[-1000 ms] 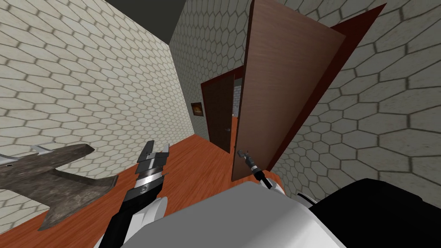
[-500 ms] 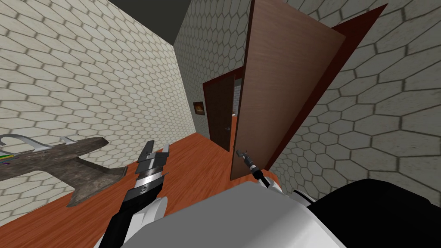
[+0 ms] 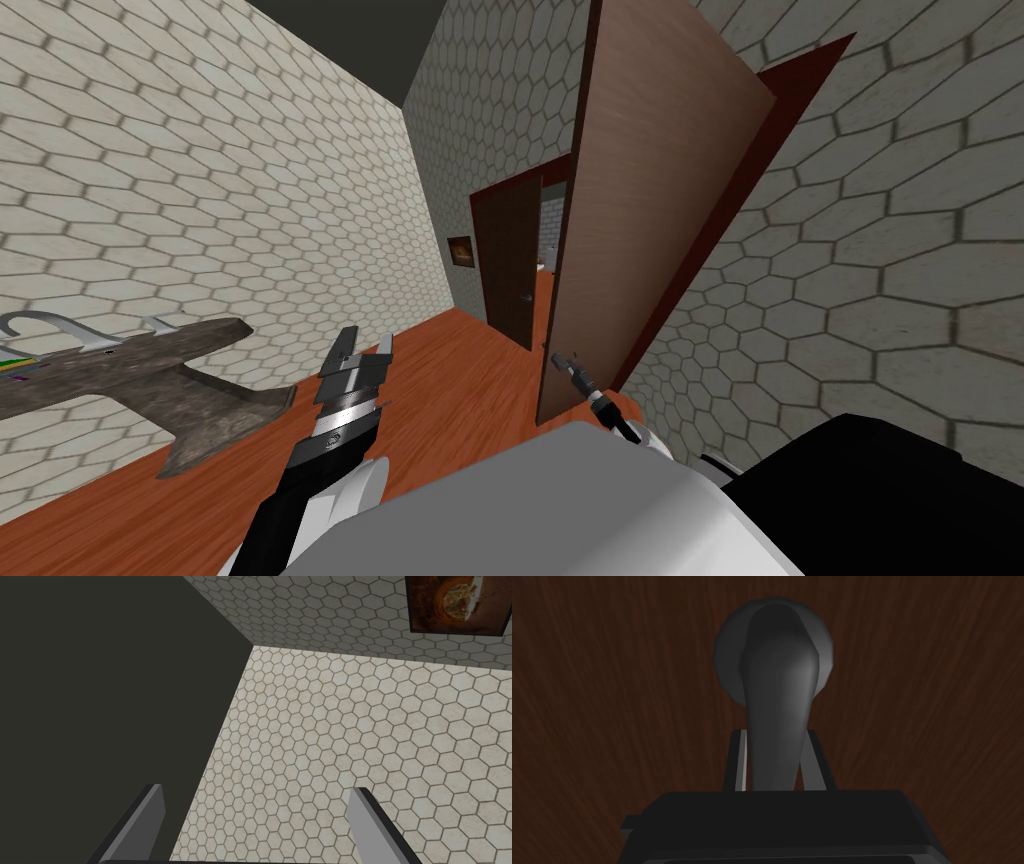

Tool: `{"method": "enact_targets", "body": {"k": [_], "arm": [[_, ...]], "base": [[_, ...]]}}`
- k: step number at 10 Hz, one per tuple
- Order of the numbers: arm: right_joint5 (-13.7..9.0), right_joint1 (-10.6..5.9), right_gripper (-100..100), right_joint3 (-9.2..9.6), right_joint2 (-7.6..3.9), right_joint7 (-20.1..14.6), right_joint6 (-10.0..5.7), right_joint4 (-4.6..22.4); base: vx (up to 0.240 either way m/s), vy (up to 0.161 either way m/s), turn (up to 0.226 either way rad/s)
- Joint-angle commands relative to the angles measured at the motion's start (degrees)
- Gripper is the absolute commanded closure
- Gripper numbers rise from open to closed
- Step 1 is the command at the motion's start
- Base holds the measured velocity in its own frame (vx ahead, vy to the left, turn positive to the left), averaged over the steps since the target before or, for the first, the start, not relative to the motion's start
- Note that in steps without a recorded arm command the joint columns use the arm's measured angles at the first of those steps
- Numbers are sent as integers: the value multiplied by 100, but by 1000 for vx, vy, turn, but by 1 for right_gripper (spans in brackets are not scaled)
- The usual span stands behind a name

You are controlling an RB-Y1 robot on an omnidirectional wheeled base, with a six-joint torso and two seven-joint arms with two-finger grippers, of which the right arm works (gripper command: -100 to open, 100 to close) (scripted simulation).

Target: Pull the door open

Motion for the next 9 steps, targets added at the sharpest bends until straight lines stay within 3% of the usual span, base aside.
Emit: {"method": "enact_targets", "body": {"k": [1, 2, 3, 7, 8, 9], "arm": [[54, 51, 100, 104, -25, -60, -236, 94], [85, 144, 100, 167, -85, -111, -367, 83], [85, 144, 100, 167, -85, -111, -372, 83], [197, 489, 100, 401, -307, -304, -878, 42], [197, 489, 100, 401, -307, -304, -878, 42], [236, 608, 100, 481, -384, -371, -1052, 28]], "base": [[-45, -11, -15], [-46, -28, -5], [-36, -22, -6], [-31, -37, -15], [-21, -29, -12], [-18, -36, -7]]}}
